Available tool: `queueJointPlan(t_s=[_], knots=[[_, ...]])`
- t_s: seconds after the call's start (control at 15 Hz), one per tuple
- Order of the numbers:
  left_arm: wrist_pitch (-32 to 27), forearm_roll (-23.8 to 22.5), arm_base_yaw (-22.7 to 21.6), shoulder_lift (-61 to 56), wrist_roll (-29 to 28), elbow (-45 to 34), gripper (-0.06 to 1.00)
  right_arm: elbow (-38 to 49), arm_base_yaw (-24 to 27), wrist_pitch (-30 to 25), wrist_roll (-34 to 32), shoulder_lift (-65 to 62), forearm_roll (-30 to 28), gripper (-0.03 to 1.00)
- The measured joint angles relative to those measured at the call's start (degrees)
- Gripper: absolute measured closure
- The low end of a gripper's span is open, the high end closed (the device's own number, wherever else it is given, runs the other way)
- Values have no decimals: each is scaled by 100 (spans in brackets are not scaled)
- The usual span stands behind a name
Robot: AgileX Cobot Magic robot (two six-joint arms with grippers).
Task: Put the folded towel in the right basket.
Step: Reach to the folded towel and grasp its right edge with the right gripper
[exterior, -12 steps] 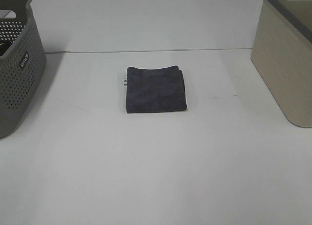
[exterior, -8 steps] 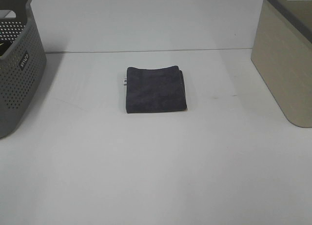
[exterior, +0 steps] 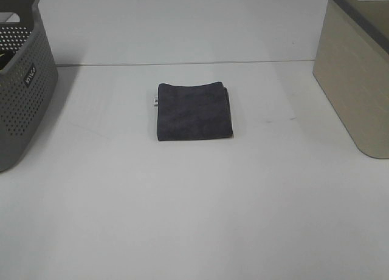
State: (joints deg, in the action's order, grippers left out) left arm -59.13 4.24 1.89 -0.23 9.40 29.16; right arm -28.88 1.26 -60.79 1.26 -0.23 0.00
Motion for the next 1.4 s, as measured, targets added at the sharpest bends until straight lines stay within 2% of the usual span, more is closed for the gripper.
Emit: queueJointPlan(t_s=[1.4], knots=[[0, 0, 0, 0, 0, 0, -4, 0, 0, 0, 0, 0, 0, 9]])
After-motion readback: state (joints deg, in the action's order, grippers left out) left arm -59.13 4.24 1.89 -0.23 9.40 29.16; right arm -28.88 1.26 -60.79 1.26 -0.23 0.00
